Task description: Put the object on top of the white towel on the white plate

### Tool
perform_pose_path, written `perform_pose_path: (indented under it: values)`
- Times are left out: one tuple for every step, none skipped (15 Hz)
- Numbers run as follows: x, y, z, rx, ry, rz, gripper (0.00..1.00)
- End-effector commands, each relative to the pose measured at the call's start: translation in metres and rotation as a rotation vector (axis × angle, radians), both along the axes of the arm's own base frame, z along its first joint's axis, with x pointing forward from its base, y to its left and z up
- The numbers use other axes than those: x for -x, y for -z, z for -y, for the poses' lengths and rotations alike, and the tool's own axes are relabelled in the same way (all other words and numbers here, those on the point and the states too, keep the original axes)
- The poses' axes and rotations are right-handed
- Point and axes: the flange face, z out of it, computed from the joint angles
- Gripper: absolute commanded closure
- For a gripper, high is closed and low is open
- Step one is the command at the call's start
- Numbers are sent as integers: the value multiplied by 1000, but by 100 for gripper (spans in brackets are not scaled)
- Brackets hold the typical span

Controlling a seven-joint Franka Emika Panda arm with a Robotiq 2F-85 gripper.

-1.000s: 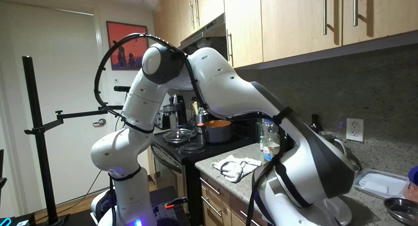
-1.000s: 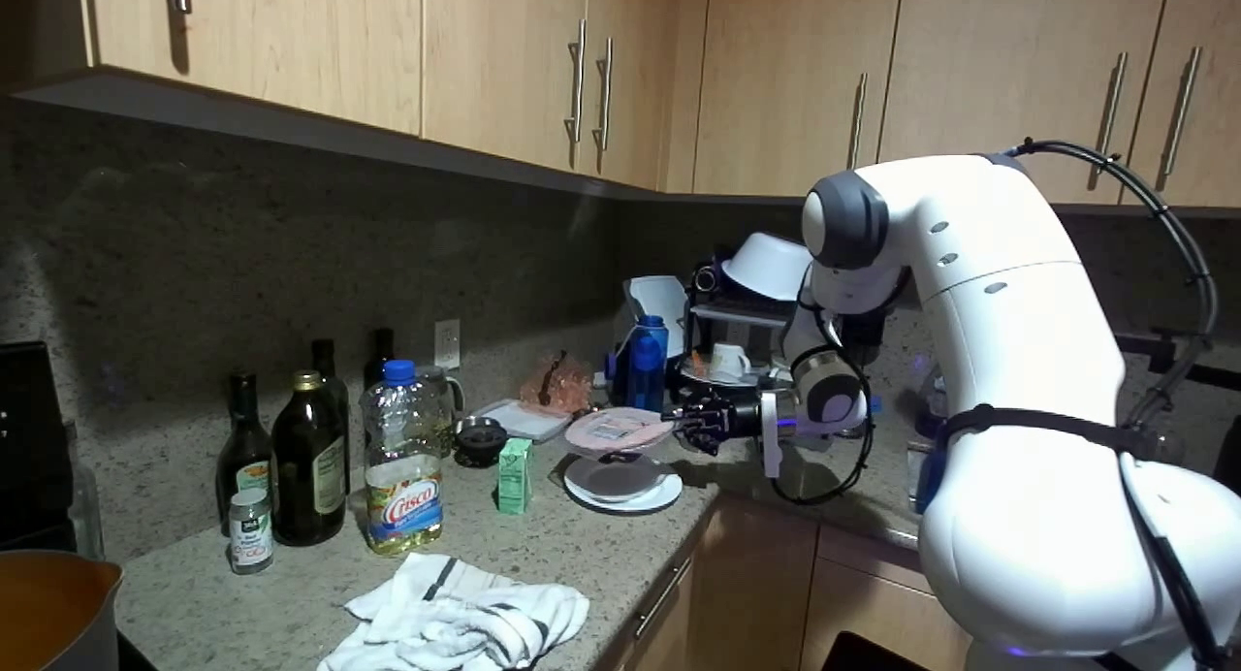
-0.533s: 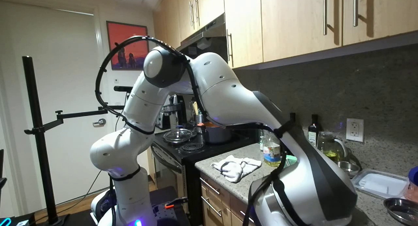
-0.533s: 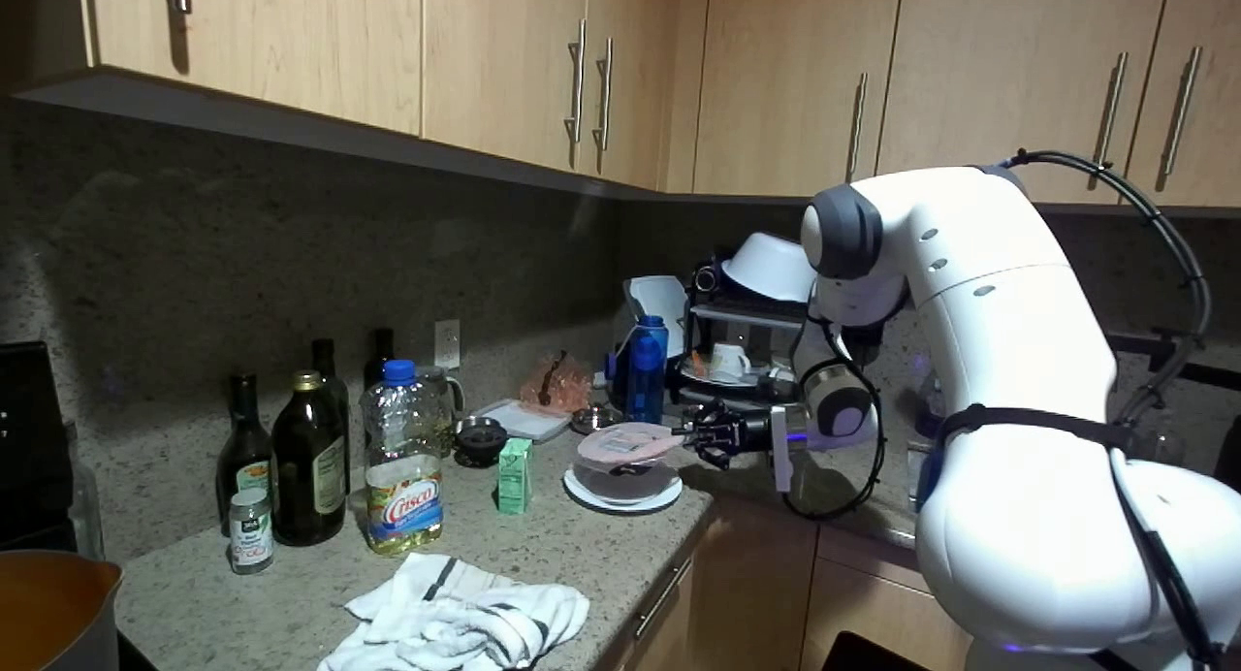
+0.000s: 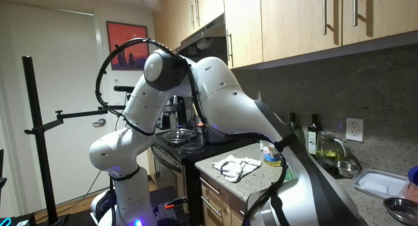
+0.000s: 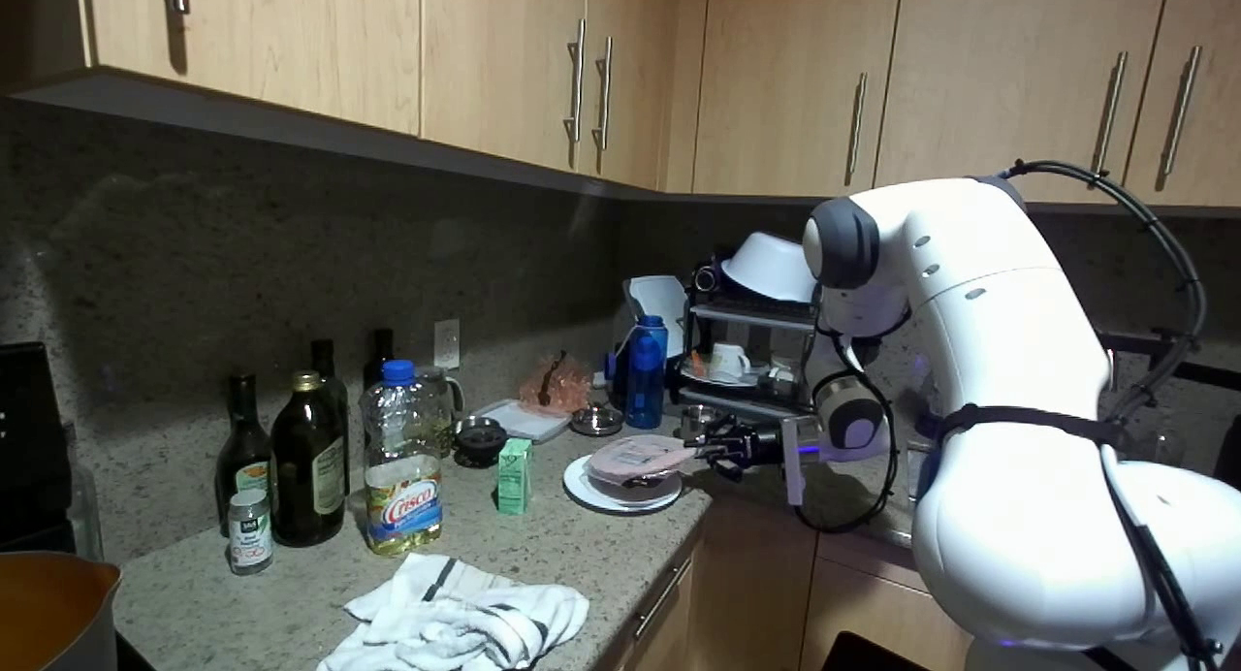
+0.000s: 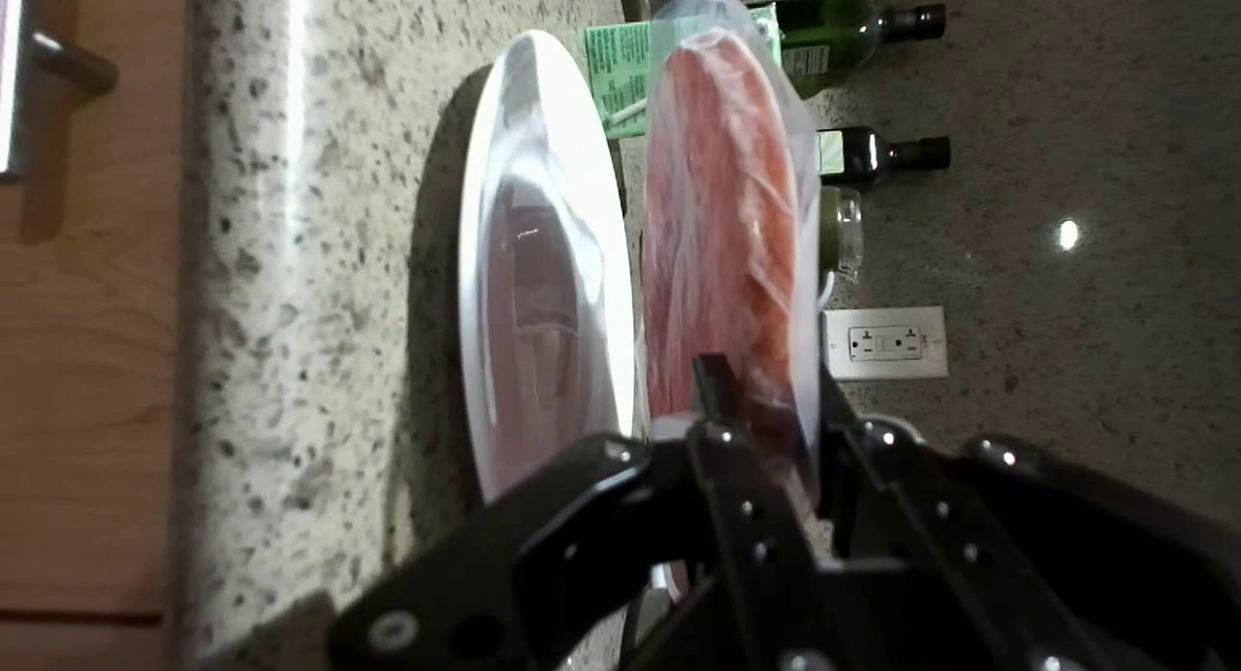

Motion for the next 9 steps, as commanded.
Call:
perform_pose_path:
  values:
    - [-7, -6, -7, 1, -48, 61, 95]
    - [-10, -6, -10, 4, -58, 64, 95]
    - [-12, -5, -11, 8, -66, 69, 95]
    - [-14, -4, -12, 4, -69, 69, 95]
    - [-16, -3, -13, 1, -72, 68, 95]
    - [-17, -2, -14, 1, -75, 66, 95]
    - [-18, -1, -14, 0, -78, 64, 95]
    - [-19, 0, -14, 1, -81, 63, 95]
    - [-20, 1, -14, 2, -83, 59, 95]
